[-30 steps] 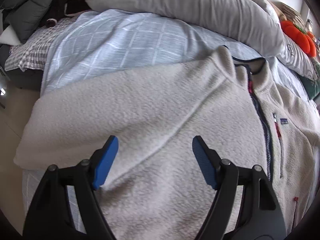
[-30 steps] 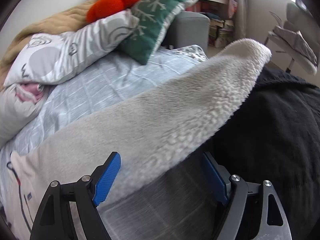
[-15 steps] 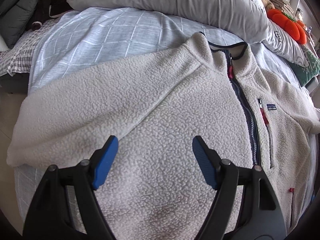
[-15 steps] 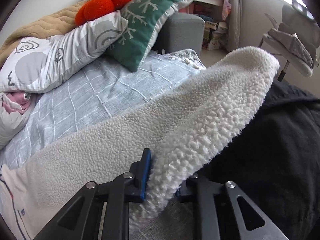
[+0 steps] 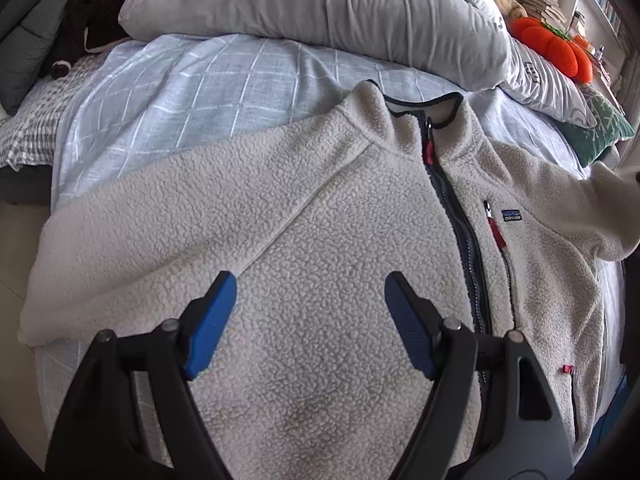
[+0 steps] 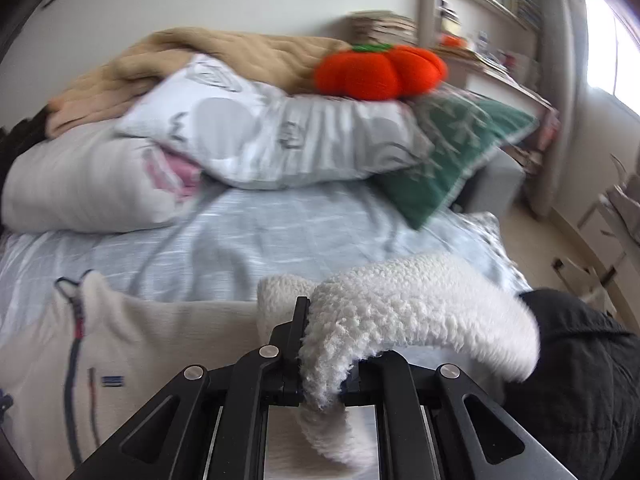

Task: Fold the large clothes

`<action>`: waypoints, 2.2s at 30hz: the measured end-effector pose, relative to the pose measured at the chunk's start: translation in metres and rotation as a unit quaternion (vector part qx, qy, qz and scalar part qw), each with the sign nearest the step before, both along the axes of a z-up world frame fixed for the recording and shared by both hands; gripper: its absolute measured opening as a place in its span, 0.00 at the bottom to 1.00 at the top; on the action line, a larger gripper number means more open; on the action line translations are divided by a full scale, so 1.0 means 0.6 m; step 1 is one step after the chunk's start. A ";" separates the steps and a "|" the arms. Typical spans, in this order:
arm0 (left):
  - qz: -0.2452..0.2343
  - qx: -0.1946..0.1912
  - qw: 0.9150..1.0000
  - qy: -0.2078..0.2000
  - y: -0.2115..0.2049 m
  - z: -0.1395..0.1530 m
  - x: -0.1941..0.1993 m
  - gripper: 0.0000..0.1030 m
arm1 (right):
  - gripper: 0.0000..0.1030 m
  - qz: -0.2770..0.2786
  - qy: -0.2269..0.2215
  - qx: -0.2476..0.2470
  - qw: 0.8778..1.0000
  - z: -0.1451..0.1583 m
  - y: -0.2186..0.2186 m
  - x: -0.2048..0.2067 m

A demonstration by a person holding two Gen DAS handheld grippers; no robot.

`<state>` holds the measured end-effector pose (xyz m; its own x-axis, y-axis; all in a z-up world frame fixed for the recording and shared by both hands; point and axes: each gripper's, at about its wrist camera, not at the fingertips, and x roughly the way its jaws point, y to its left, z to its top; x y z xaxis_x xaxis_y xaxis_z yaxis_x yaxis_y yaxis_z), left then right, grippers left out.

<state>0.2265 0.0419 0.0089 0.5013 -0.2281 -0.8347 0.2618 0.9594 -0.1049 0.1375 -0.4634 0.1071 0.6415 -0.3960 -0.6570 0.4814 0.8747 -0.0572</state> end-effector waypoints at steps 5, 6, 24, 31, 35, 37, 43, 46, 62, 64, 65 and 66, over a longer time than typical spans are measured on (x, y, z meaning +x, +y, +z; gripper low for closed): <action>-0.008 -0.004 1.000 -0.005 -0.003 0.017 -0.008 0.75 | 0.10 0.087 -0.003 0.001 0.996 0.013 0.130 0.049; -0.009 -0.004 1.000 -0.007 -0.004 0.020 -0.010 0.75 | 0.10 0.109 -0.003 0.003 0.994 0.014 0.167 0.059; -0.010 0.004 1.000 0.000 -0.010 -0.004 -0.010 0.75 | 0.11 0.280 0.117 0.080 0.949 -0.223 0.501 0.166; -0.033 0.035 0.999 0.008 -0.045 -0.028 -0.007 0.75 | 0.34 0.271 0.157 0.141 0.939 -0.279 0.490 0.160; -0.068 0.060 0.996 -0.007 -0.089 -0.022 -0.007 0.75 | 0.68 0.269 0.168 0.175 0.932 -0.237 0.461 0.121; -0.090 0.065 0.994 -0.016 -0.118 -0.017 -0.007 0.75 | 0.68 0.254 0.161 0.189 0.935 -0.208 0.429 0.086; -0.194 0.065 0.979 -0.022 -0.243 -0.019 -0.026 0.75 | 0.68 0.166 0.119 0.210 0.956 -0.149 0.310 0.015; -0.232 0.091 0.968 -0.041 -0.299 -0.025 -0.037 0.75 | 0.68 0.141 0.103 0.218 0.960 -0.143 0.264 -0.006; -0.282 0.039 0.957 -0.049 -0.374 0.000 -0.066 0.66 | 0.68 0.072 0.120 0.225 0.964 -0.199 0.175 -0.018; -0.288 0.034 0.956 -0.044 -0.379 0.000 -0.071 0.67 | 0.68 0.064 0.127 0.223 0.965 -0.206 0.171 -0.017; -0.294 0.033 0.954 -0.045 -0.381 0.000 -0.075 0.68 | 0.68 0.059 0.130 0.223 0.964 -0.209 0.168 -0.017; -0.299 0.035 0.952 -0.049 -0.385 0.000 -0.077 0.69 | 0.68 0.055 0.133 0.223 0.964 -0.213 0.166 -0.017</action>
